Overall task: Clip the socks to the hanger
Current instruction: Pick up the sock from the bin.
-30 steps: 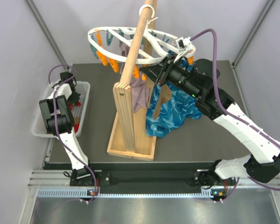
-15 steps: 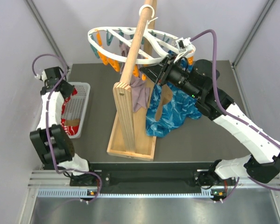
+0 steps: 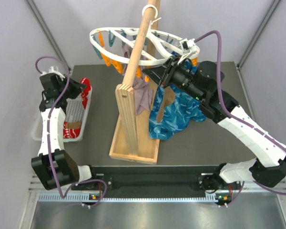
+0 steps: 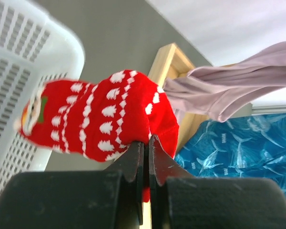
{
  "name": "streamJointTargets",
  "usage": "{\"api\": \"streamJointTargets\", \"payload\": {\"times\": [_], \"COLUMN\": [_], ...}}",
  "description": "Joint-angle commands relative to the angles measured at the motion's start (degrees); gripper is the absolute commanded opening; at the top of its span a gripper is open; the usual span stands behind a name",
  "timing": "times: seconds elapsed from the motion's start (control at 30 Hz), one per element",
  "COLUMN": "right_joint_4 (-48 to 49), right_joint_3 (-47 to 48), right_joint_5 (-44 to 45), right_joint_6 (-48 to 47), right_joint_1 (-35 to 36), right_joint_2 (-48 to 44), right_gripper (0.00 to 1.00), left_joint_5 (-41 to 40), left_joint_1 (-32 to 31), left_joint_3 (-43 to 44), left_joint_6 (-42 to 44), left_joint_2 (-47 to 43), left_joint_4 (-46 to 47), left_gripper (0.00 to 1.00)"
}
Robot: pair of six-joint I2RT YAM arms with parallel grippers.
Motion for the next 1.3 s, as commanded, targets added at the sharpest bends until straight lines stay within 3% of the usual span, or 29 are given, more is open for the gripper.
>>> {"api": "streamJointTargets", "payload": {"times": [0.0,0.17,0.33,0.43,0.5,0.6,0.73,0.83,0.93,1.0,1.07,1.13,1.27], "right_joint_4": [-4.2,-4.2,-3.8,-3.6,-3.5,-3.6,-3.7,-3.7,-3.2,-3.2,-3.5,-3.7,-4.1], "right_joint_3": [-1.8,-1.8,-2.5,-2.7,-2.5,-2.1,-2.0,-2.7,-3.5,-3.7,-3.4,-3.2,-3.2], "right_joint_5": [2.6,2.6,2.7,2.1,2.0,1.8,1.5,1.7,2.1,1.9,1.7,1.5,1.6], "right_joint_6": [-1.0,-1.0,-0.9,-0.7,-0.7,-0.8,-0.7,-0.6,-0.8,-0.8,-1.0,-1.3,-1.6], "right_joint_1": [-0.7,-0.7,-0.8,-0.8,-0.8,-0.8,-0.7,-0.9,-0.8,-0.9,-0.9,-0.9,-1.1], "right_joint_2": [0.1,-0.2,-0.1,0.2,0.4,0.8,0.9,0.4,-0.2,-0.1,0.0,0.2,0.3], "right_gripper": [0.00,0.00,0.00,0.00,0.00,0.00,0.00,0.00,0.00,0.00,0.00,0.00,0.00], "left_joint_5": [1.2,-1.3,-2.0,-11.1,-20.0,-27.2,-30.3,-27.4,-18.5,-16.6,-15.4,-17.1,-23.3], "left_joint_1": [0.3,0.2,0.0,0.1,0.2,0.2,0.2,0.3,0.3,0.4,0.3,0.3,1.1], "left_joint_3": [6.7,9.7,4.2,2.3,4.3,8.3,15.2,17.3,13.5,8.9,2.9,1.4,4.3], "left_joint_6": [4.1,6.8,9.3,12.0,13.9,16.5,18.6,19.7,18.0,15.0,13.9,12.9,10.7], "left_joint_2": [-0.8,-0.6,-1.7,-4.5,-4.5,-3.1,4.5,8.4,12.6,12.9,11.1,9.5,9.3], "left_joint_4": [1.3,-0.3,-0.1,-3.4,-5.7,-7.3,-9.0,-9.4,-8.9,-8.2,-4.5,-2.4,-3.8], "left_gripper": [0.00,0.00,0.00,0.00,0.00,0.00,0.00,0.00,0.10,0.29,0.39,0.50,0.61]}}
